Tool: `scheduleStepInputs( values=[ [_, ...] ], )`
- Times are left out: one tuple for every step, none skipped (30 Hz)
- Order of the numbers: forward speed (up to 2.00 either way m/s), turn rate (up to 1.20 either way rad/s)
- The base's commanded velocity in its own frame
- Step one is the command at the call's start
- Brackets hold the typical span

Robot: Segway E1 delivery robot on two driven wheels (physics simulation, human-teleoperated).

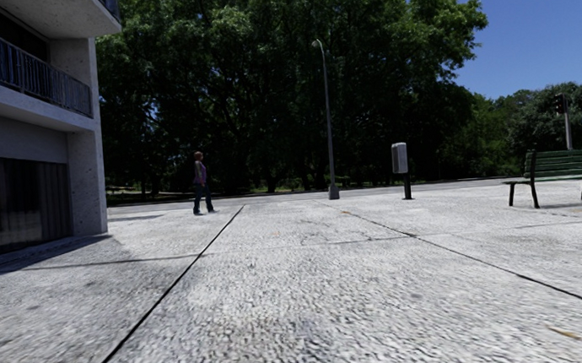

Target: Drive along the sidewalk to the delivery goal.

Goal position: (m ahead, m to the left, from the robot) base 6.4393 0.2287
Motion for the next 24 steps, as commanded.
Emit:
scheduleStepInputs(
  values=[
    [1.92,0.0],
    [1.71,0.0],
    [1.61,0.0],
    [1.57,0.0],
    [1.56,0.0],
    [1.56,0.0],
    [1.53,0.0],
    [1.48,0.0],
    [1.48,0.0],
    [1.4,0.0],
    [1.36,0.0],
    [1.33,0.0],
    [1.32,0.0],
    [1.29,0.0],
    [1.29,0.0],
    [1.27,0.0],
    [1.26,0.0],
    [1.26,0.0],
    [1.26,0.0],
    [1.26,0.0],
    [1.26,0.0],
    [1.26,0.0],
    [1.26,0.0],
    [1.26,0.0]
  ],
)
